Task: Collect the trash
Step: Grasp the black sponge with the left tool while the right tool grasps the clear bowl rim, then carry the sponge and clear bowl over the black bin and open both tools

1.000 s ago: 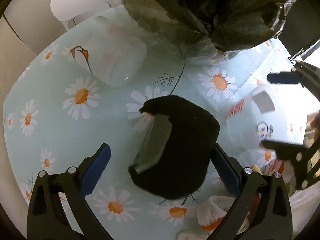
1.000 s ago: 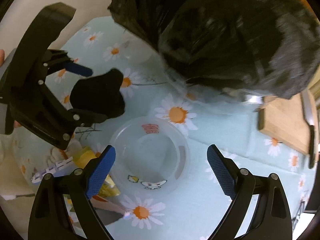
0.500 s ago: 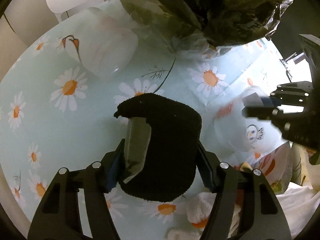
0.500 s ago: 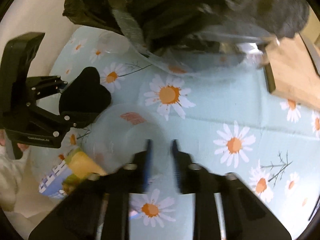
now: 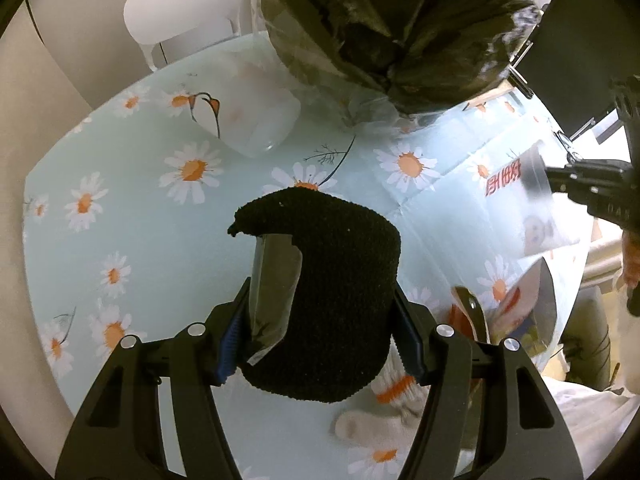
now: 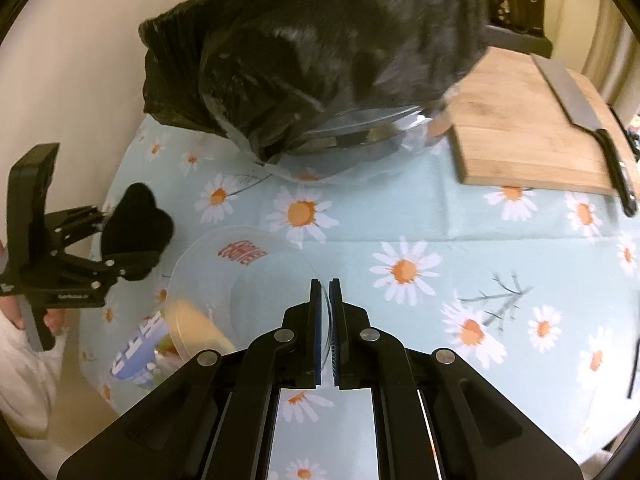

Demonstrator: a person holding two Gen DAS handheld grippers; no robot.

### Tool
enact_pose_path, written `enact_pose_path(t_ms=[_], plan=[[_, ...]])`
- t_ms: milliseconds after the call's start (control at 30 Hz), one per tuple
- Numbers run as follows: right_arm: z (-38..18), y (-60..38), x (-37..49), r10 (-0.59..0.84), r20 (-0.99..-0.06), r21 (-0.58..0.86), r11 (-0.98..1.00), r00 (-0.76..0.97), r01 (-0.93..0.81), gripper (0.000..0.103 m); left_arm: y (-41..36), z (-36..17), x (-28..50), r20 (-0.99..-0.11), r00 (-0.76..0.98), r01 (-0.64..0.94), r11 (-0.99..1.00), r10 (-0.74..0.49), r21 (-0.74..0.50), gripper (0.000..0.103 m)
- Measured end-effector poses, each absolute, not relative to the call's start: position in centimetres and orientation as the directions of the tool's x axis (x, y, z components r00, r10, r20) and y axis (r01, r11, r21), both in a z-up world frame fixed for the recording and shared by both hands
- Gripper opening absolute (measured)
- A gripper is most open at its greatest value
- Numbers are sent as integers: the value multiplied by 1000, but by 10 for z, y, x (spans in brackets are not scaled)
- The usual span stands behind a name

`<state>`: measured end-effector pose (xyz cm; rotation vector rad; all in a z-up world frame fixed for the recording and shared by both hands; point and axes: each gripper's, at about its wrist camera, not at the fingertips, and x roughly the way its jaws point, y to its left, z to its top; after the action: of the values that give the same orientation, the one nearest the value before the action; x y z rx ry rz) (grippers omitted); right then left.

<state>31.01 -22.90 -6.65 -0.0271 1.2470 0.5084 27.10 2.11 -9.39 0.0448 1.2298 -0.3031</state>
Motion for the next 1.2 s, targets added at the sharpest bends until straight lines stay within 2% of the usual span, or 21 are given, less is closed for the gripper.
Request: enact_pose_path(t_ms=[100, 200, 300, 400, 833, 1200], plan=[[-59, -241, 308, 353, -908, 261, 897, 224, -356, 4, 22, -87, 268, -929, 323, 248, 963, -181, -101, 63], [-58, -243, 306, 337, -912, 245, 903, 232, -352, 4, 23, -84, 263, -932, 304, 239, 963, -195, -124, 62], [-53, -246, 302, 328, -914, 233, 905, 237, -356, 4, 14, -82, 261, -942, 299, 224, 971, -154, -87, 61], [-47, -248, 299, 328, -915, 227, 900, 234, -372, 4, 12, -76, 261, -941, 295, 200, 974, -166, -109, 61], [-17, -281, 315, 402, -888, 254, 836, 226, -487, 4, -11, -34, 250, -944, 319, 79, 995, -80, -58, 61], [11, -320, 337, 441, -868, 237, 772, 229, -590, 4, -62, -10, 246, -937, 339, 32, 997, -82, -75, 61]])
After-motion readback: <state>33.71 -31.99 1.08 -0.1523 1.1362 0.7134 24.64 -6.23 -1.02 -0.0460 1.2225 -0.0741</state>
